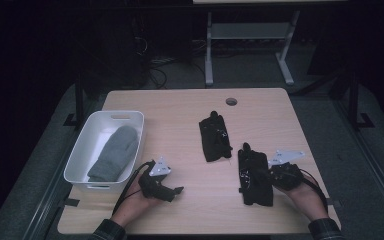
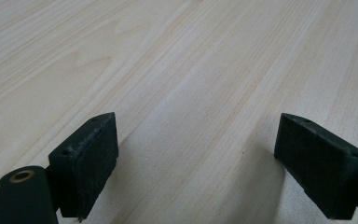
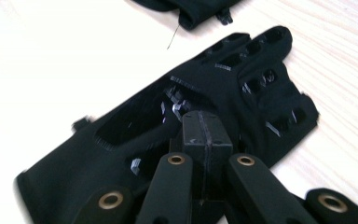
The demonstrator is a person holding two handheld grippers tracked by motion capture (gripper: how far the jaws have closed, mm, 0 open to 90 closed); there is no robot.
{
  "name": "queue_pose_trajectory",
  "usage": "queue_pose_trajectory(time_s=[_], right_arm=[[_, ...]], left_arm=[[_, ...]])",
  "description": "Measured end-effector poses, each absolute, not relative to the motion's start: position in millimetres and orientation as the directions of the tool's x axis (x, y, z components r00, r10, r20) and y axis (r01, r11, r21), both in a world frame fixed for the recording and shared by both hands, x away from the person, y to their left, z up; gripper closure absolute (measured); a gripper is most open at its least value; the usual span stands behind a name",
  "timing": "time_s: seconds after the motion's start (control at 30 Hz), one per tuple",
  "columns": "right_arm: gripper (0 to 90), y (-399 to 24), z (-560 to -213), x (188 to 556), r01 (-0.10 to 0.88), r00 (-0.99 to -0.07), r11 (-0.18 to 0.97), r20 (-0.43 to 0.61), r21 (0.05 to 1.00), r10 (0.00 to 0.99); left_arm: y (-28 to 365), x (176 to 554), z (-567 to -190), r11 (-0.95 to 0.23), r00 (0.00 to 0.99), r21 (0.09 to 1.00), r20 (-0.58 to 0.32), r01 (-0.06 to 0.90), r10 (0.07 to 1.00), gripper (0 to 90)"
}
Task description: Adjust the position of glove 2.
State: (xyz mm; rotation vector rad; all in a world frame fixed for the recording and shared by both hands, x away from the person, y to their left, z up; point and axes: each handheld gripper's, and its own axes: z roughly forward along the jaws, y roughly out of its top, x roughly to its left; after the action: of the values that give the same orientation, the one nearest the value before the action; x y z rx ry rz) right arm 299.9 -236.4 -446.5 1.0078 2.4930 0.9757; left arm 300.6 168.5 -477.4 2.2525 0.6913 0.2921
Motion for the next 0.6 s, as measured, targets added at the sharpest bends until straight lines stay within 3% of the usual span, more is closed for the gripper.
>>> queue_pose_trajectory(time_s=[0.23,0.6], right_arm=[[90.0,-233,-460,306,0.532,-0.721,0.548,0.006,0.646,0.693],[90.0,-220,-458,273,0.510,-0.751,0.584,-0.003,0.631,0.660]], left_arm=[[169,301,-477,-0.574,0.829,0.721,-0.002,0.388,0.559,12.5],[169,300,-478,-0.576,0.832,0.721,-0.003,0.386,0.554,12.4]])
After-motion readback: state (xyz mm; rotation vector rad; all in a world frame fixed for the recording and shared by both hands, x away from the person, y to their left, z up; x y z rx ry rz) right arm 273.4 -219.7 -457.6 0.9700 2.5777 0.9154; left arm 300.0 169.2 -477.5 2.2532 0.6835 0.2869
